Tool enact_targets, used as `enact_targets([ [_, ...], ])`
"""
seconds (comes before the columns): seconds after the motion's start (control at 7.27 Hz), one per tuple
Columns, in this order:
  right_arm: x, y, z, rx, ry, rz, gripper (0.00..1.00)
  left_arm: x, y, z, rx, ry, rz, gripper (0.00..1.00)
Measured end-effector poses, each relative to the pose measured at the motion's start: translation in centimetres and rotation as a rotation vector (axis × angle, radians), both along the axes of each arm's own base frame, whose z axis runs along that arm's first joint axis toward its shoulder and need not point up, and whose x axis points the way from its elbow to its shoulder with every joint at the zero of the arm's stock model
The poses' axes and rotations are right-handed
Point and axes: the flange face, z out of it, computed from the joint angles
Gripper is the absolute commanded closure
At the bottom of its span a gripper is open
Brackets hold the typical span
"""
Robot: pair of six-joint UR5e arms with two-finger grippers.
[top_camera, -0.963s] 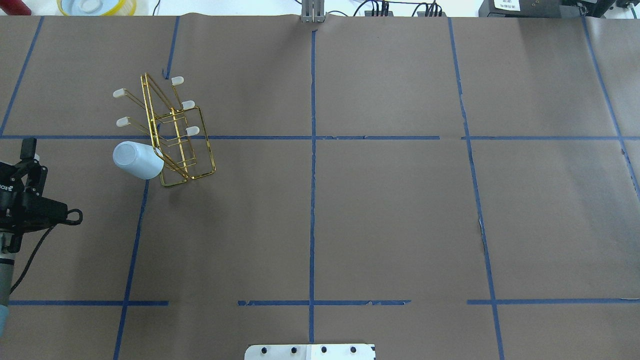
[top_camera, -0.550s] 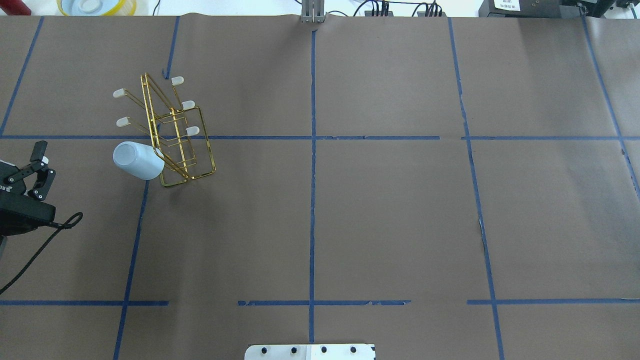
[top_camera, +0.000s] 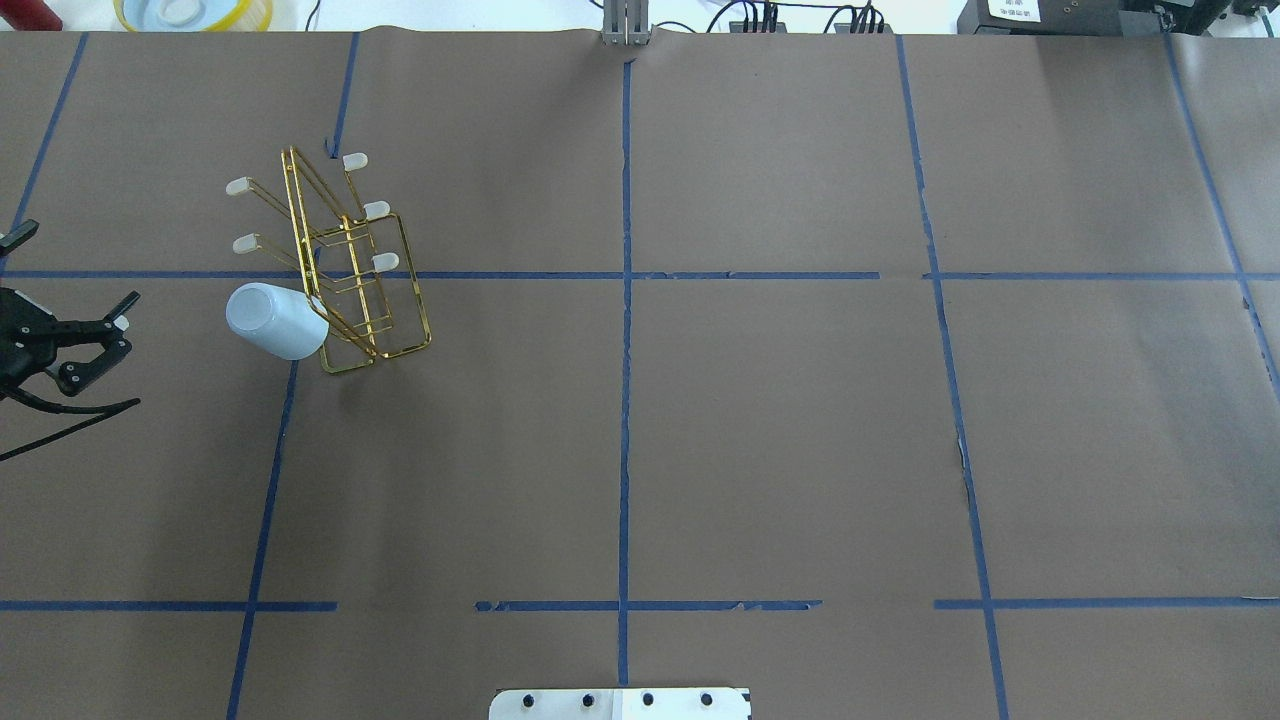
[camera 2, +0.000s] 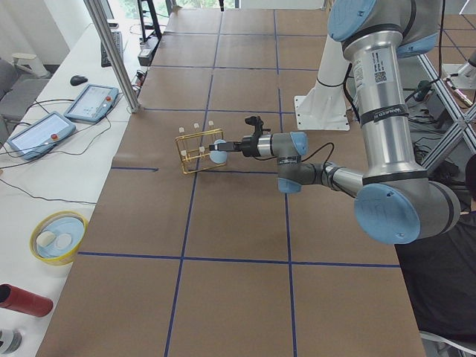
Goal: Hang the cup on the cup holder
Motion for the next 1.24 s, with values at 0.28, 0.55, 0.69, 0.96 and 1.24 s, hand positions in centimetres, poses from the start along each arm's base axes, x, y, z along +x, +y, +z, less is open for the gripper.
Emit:
enact_targets([
  [0.28, 0.0, 0.0, 0.0, 0.0, 0.0, 0.0, 0.0, -1.7, -1.6, 2.2, -0.207, 0.048, 0.16, 0.0],
  [0.55, 0.0, 0.0, 0.0, 0.0, 0.0, 0.0, 0.0, -3.7, -4.5, 2.9, -0.412, 0.045, 0.248, 0.0],
  [0.69, 0.0, 0.0, 0.0, 0.0, 0.0, 0.0, 0.0, -5.0, -6.8, 2.6, -0.513, 0.043, 0.253, 0.0],
  [0.96, 0.0, 0.0, 0.0, 0.0, 0.0, 0.0, 0.0, -7.6, -11.3, 2.0, -0.714, 0.017, 0.211, 0.0],
  [1.24, 0.0, 0.0, 0.0, 0.0, 0.0, 0.0, 0.0, -10.8, -12.9, 3.1, -0.852, -0.042, 0.232, 0.0],
])
